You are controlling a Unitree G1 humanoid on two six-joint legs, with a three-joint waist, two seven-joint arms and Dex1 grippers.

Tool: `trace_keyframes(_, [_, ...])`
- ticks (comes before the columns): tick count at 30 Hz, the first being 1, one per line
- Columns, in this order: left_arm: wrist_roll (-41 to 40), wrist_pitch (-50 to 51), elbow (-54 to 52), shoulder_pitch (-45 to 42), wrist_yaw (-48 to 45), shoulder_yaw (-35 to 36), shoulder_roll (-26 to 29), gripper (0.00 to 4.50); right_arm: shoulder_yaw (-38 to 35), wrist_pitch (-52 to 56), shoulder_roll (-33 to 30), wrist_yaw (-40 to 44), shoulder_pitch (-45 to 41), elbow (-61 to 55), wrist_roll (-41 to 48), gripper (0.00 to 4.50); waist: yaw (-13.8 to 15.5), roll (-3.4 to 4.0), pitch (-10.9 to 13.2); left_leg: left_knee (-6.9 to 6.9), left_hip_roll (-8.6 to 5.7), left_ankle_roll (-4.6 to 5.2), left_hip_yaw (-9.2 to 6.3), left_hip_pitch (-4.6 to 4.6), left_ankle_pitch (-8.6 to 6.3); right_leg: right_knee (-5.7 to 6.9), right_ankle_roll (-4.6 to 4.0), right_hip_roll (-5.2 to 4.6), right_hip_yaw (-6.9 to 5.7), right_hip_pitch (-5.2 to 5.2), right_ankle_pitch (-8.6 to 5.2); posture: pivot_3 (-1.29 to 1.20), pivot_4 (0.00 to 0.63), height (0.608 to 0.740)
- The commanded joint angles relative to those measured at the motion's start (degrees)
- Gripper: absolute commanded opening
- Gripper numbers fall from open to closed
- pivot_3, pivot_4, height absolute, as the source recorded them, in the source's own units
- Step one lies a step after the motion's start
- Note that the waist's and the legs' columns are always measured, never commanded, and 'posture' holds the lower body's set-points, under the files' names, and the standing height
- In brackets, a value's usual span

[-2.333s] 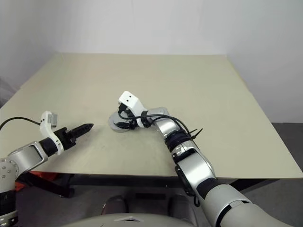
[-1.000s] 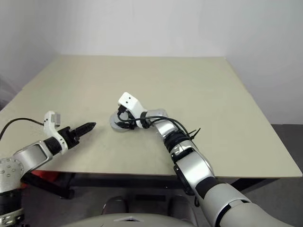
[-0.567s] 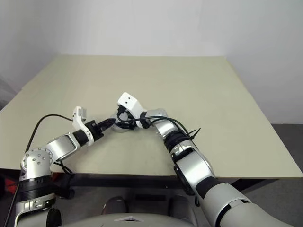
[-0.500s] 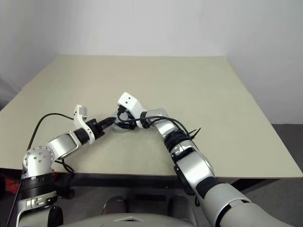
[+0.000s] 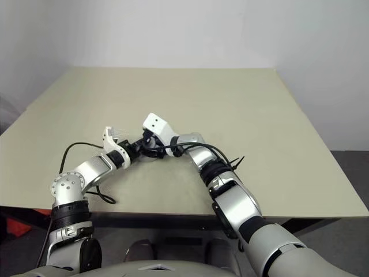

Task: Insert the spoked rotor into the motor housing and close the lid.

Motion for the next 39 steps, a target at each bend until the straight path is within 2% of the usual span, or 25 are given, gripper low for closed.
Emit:
trace_keyframes(1, [-1.22, 0.76, -0.26, 2.08, 3.62, 0.72, -0.58, 0.03, 0.14, 1.42, -1.28, -0.81, 0.86, -0.04, -1.34, 3.15, 0.00, 0.00, -0.01, -0.04, 0.01, -0.02, 0.00, 0.00, 0.01, 0.00, 0.01, 0.01, -0.01, 0.00, -0.01, 0.00, 0.000, 0.740])
trace_keyframes(19, [-7.61, -5.34, -0.79, 4.02, 17.28, 3.37, -3.03, 0.03, -0.09, 3.43, -1.89, -0.91, 1.17, -1.87, -0.95, 3.15, 0.17, 0.23, -0.19, -0.23, -0.01, -0.02, 0.01, 0.02, 0.01, -0.47, 0.06, 0.00, -0.04, 0.18, -0.03, 0.00, 0.000, 0.740])
trace_keyframes(39, [-16.90, -6.34, 2.30, 3.78, 27.99, 2.00, -0.70, 0.03, -0.69, 4.35, -1.60, -2.20, 0.80, -2.22, -0.61, 3.15, 0.34, 0.38, -0.39, -0.30, -0.04, -0.02, 0.00, 0.04, 0.01, -0.54, 0.13, 0.00, -0.06, 0.20, -0.07, 0.00, 0.000, 0.740])
